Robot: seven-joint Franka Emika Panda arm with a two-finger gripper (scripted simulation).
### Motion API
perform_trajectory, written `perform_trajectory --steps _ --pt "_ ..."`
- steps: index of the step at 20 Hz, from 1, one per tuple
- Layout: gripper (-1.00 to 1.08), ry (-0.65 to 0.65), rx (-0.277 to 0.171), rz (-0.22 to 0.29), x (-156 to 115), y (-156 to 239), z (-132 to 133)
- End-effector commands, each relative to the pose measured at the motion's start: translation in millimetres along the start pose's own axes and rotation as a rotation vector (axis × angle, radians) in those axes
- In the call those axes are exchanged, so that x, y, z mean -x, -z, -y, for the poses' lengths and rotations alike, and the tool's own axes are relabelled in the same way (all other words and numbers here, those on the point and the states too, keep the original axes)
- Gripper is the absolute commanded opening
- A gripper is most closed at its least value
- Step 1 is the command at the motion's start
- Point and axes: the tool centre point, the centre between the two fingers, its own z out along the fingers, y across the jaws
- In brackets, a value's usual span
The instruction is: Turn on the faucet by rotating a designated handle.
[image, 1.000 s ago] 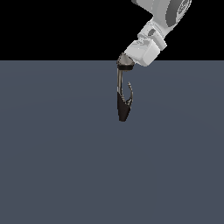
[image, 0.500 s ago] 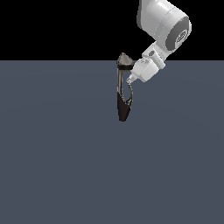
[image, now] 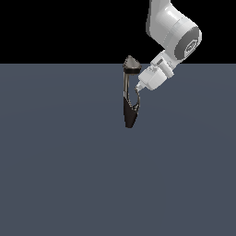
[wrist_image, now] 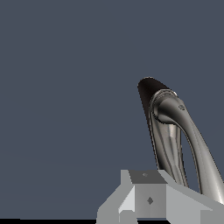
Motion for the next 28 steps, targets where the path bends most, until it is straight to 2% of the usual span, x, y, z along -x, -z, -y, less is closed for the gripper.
perform_trajectory --steps 1,22,24,28 --pt "-1.0 0.0 0.0 0.0 0 0 0" --pt "-1.0 0.0 -0.001 0.0 15 0 -45" --pt "-1.0 -0.004 -0.01 -0.006 10 2 -41" --pt "-1.0 -0.003 -0.008 -0.004 6 1 -53"
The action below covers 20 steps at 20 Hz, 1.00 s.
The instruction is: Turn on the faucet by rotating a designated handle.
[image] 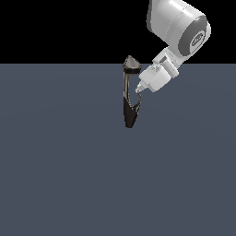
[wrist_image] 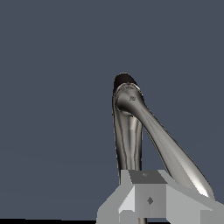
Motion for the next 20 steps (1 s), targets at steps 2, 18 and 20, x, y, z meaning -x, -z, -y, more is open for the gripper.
perform_trajectory --steps 2,18,20 --pt "-1.0 -0.004 0.007 0.003 -5 0 -13" --pt "-1.0 0.009 0.008 0.006 -28 0 -49" --pt "-1.0 0.005 0.01 0.007 -43 0 -56"
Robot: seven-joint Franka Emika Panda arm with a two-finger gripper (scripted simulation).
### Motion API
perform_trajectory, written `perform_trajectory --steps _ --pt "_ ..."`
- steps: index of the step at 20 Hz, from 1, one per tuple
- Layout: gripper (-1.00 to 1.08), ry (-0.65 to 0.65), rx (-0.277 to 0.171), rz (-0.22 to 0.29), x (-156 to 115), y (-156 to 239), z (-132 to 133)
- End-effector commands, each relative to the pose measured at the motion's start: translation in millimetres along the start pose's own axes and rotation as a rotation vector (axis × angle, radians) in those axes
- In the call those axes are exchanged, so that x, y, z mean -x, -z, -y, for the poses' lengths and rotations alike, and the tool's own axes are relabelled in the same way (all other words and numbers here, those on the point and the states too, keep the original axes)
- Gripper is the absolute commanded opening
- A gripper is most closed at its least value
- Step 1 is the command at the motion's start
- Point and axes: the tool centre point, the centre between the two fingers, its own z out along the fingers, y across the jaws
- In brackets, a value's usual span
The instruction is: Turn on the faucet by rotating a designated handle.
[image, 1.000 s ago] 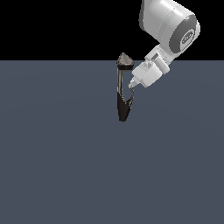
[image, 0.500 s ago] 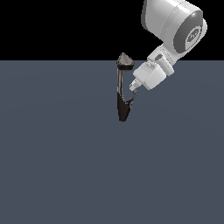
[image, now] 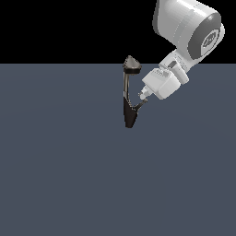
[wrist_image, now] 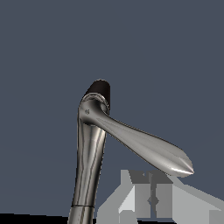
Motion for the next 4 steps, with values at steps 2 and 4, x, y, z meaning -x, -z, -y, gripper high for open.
perform_trajectory --steps 2,4 --pt "-1.0 -0.037 0.006 -0.004 -42 -2 -20" --pt "-1.0 -0.039 0.007 -0.004 -50 -2 -23"
